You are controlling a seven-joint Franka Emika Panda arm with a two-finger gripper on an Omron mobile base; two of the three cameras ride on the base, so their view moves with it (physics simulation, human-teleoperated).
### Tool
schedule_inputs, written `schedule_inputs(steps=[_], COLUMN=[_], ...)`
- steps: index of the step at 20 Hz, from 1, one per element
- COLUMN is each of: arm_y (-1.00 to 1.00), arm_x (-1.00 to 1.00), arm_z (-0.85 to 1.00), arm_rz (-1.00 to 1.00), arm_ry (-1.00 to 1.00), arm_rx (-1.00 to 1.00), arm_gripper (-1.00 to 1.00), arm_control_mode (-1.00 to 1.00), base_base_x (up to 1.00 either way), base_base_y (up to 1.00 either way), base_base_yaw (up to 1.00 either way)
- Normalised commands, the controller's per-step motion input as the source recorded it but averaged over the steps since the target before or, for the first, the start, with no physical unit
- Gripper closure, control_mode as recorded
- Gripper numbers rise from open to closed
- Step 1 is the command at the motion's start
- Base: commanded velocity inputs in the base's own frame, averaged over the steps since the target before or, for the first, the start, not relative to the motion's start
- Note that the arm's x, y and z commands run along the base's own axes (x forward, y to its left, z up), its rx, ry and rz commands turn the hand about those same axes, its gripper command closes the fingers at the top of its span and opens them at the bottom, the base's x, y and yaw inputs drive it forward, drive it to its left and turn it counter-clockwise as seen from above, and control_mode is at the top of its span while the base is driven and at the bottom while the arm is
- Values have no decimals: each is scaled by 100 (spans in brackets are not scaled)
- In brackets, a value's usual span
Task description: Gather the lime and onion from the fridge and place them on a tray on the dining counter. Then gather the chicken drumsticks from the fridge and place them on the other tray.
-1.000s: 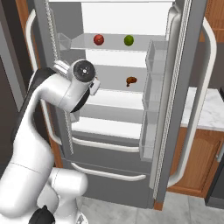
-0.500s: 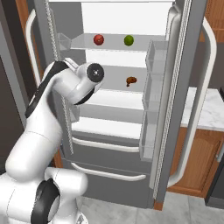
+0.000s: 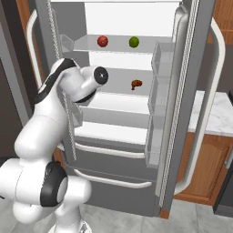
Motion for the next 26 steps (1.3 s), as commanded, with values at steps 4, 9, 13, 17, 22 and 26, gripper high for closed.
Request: schedule_inputs(steps=[4, 9, 13, 17, 22, 26], arm_y=[55, 63, 69, 71, 70, 67], arm_x=[0, -16, -38, -46, -55, -55], arm_z=[-6, -8, -11, -10, -1, 0], arm_rz=[13, 15, 16, 16, 12, 8], arm_ry=[2, 0, 0, 0, -4, -6], arm_rx=[5, 2, 0, 0, 0, 0], arm_gripper=[-100, -100, -100, -100, -100, -100], arm_control_mode=[-100, -100, -100, -100, -100, -100], base_base_x=[0, 0, 0, 0, 0, 0], base_base_y=[0, 0, 0, 0, 0, 0], base_base_yaw=[0, 0, 0, 0, 0, 0])
